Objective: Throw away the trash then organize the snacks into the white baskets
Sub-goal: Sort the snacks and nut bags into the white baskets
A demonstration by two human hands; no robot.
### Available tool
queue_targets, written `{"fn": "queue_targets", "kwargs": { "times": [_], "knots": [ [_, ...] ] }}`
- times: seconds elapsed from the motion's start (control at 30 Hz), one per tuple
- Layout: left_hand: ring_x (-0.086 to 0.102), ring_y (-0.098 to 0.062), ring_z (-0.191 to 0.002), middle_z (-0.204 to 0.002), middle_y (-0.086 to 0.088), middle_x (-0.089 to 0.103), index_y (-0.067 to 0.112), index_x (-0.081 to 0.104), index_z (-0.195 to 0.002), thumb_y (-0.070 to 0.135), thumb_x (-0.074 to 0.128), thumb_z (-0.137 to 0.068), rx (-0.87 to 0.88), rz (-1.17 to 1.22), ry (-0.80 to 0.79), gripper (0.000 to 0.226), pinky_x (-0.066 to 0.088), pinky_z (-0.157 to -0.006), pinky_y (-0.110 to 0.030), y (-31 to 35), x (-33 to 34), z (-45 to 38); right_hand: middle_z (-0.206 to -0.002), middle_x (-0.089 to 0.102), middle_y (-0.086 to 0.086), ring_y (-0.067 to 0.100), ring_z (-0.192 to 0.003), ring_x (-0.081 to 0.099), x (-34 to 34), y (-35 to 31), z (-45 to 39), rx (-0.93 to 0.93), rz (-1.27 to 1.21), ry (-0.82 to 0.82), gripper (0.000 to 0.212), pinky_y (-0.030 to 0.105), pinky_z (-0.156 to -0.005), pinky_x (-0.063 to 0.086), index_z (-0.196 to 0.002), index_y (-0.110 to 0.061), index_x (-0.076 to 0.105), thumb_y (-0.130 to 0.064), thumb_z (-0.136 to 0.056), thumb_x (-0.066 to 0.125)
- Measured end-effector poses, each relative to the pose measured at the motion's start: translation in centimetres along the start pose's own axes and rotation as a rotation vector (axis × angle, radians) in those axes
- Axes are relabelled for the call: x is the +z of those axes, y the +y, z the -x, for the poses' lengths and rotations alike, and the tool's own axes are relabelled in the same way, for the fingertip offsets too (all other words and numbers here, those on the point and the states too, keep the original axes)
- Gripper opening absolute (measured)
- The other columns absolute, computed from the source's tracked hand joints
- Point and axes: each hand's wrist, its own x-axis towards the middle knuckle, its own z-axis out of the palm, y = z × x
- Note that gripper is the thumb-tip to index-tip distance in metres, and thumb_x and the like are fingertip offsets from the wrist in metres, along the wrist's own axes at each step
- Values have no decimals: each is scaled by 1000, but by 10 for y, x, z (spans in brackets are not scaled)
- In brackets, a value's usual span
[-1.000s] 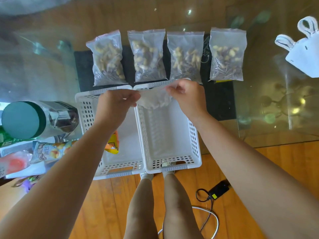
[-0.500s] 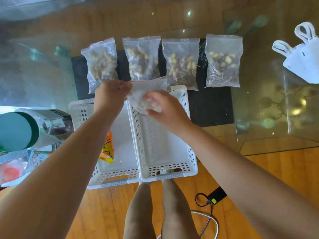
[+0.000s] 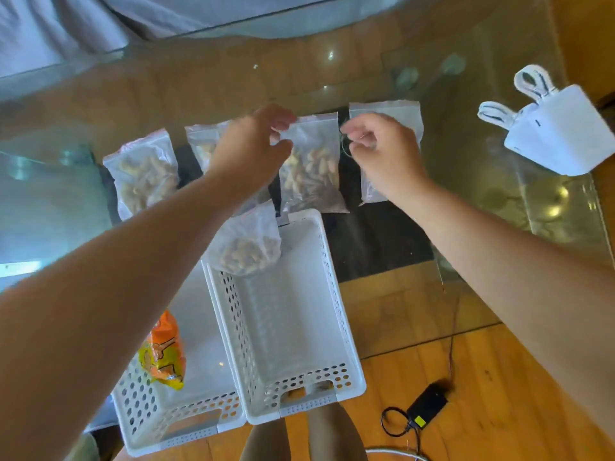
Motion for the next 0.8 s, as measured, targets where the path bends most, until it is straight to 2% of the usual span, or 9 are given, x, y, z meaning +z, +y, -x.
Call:
{"fn": "queue_targets", "kwargs": {
  "times": [0.2, 0.27, 0.33, 0.5, 0.57, 0.63, 0.7, 0.73, 0.8],
  "knots": [
    [36, -31, -135, -152, -7, 31, 19, 29, -144, 26, 55, -91, 75, -307, -192, 60, 33, -109, -46, -2, 43, -49, -153, 26, 7, 25, -140, 26, -8, 49, -65, 87, 368, -32, 56, 36, -112, 25, -139, -14, 38, -5, -86, 55],
    [22, -31, -142, -157, -4, 21, 20, 22, -147, 32, 49, -94, 41, -355, -236, 61, 24, -113, -52, -7, 51, -59, -159, 10, 6, 25, -146, 8, -8, 59, -74, 126, 475, -137, 63, 40, -117, 12, -147, -17, 23, -13, -91, 53],
    [18, -30, -144, -157, -5, 20, 20, 18, -148, 34, 42, -97, -29, -376, -277, 58, 19, -115, -52, -10, 56, -66, -158, 15, 6, 27, -146, 5, -9, 66, -76, 151, 579, -205, 59, 44, -117, 7, -148, -19, 18, -21, -96, 45],
    [50, -32, -121, -134, -13, 53, 17, 40, -137, 30, 43, -97, -112, -394, -210, 42, 28, -107, -40, -4, 54, -68, -126, 58, 14, 34, -119, 48, -22, 73, -64, 11, 718, -20, 32, 40, -107, 25, -125, -11, 52, -21, -95, 43],
    [53, -32, -115, -126, -12, 56, 12, 50, -131, 26, 53, -93, -148, -294, -185, 40, 42, -89, -30, 2, 48, -67, -112, 63, 17, 35, -107, 53, -30, 74, -54, -7, 685, -7, 27, 38, -103, 28, -111, -7, 61, -21, -95, 44],
    [57, -27, -99, -109, -7, 57, 6, 59, -118, 25, 59, -90, -152, -252, -184, 34, 40, -64, -18, 9, 40, -64, -86, 64, 15, 33, -87, 54, -40, 72, -40, -25, 594, -1, 25, 36, -93, 36, -88, -7, 68, -21, -93, 47],
    [52, -19, -85, -103, -4, 57, 6, 64, -110, 28, 62, -87, -141, -197, -195, 32, 37, -58, -21, 18, 30, -55, -59, 45, -2, 25, -69, 44, -50, 64, -22, -3, 470, 3, 35, 30, -62, 35, -55, -20, 49, -21, -90, 52],
    [50, -16, -85, -104, -4, 59, 7, 66, -107, 28, 64, -86, -118, -177, -195, 30, 37, -64, -24, 21, 25, -49, -54, 37, -8, 22, -64, 41, -55, 59, -13, 12, 403, 8, 41, 28, -53, 28, -51, -24, 38, -20, -87, 55],
    [50, -14, -85, -96, 0, 60, 8, 69, -105, 27, 67, -84, -62, -156, -200, 28, 35, -73, -24, 27, 15, -34, -51, 37, -8, 17, -55, 40, -65, 46, 9, 21, 288, 34, 40, 27, -49, 26, -50, -25, 39, -20, -82, 61]
  ]
}}
